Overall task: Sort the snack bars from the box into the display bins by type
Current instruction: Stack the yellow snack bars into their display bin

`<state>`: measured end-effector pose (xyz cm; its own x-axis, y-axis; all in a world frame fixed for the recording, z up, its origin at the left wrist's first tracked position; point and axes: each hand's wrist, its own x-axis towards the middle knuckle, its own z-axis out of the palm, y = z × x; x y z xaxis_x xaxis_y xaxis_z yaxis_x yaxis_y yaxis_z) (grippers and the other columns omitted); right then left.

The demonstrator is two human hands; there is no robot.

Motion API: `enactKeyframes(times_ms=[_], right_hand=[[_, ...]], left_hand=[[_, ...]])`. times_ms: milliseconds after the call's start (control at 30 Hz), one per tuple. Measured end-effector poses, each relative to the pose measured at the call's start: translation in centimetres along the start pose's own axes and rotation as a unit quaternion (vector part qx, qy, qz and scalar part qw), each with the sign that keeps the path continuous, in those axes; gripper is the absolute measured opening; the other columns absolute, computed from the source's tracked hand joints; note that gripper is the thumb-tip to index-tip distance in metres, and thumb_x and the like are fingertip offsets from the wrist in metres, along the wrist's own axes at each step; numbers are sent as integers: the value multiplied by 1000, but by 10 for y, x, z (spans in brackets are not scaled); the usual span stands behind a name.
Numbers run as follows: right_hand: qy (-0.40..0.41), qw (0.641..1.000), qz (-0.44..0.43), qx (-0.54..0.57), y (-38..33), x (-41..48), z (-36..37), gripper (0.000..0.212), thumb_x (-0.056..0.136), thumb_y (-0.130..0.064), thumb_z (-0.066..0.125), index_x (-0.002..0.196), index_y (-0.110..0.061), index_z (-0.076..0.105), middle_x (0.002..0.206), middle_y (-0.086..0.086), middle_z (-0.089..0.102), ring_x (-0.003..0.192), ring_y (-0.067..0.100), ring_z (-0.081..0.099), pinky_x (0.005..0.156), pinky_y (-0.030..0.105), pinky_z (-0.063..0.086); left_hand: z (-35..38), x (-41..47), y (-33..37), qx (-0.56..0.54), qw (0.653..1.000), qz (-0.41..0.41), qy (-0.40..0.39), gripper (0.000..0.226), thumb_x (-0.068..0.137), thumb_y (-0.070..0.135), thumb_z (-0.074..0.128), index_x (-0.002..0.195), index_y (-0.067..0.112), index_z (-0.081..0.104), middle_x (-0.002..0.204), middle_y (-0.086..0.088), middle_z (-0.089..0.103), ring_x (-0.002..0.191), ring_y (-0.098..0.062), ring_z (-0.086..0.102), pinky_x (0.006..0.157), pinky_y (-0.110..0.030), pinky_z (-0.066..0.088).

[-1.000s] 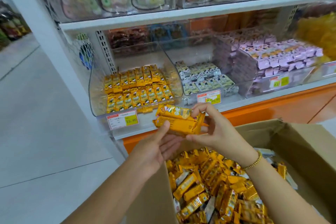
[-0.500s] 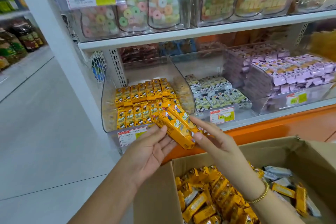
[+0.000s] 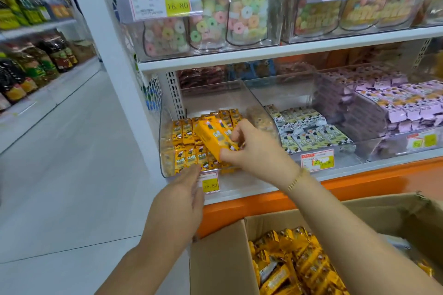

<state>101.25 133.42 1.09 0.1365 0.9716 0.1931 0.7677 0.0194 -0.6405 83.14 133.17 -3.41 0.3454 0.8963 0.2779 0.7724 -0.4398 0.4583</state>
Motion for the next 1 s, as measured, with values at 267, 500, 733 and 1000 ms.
enactKeyframes(times_ms=[267,500,733,1000], right_hand=[[-239,943,14,-233,-37,88,52,41,84,-49,63,84,-9,56,89,5,56,74,19,54,62,29,44],[-220,966,59,-123,-33,91,95,47,93,-47,53,62,-12,48,65,5,54,64,19,55,59,26,44],[-26,998,-43,-48,-18,40,45,26,92,-26,57,73,-10,49,76,10,58,75,20,55,69,30,44],[-212,959,-6,-191,123,-61,18,26,90,-35,60,72,-17,53,72,0,61,70,17,55,59,19,33]], left_hand=[[-5,-11,-24,74,997,-31,3,51,98,28,43,146,27,27,146,7,28,133,-9,31,102,-22,38],[-2,-28,-33,69,997,-29,-37,63,100,33,37,151,32,0,156,13,4,140,-3,17,104,-15,32],[16,-38,-23,-5,999,13,-33,25,96,35,44,117,28,53,112,11,58,102,-7,57,87,-22,47],[91,-68,-9,49,944,49,-322,31,95,35,48,124,25,52,113,8,59,102,-9,56,93,-29,46]])
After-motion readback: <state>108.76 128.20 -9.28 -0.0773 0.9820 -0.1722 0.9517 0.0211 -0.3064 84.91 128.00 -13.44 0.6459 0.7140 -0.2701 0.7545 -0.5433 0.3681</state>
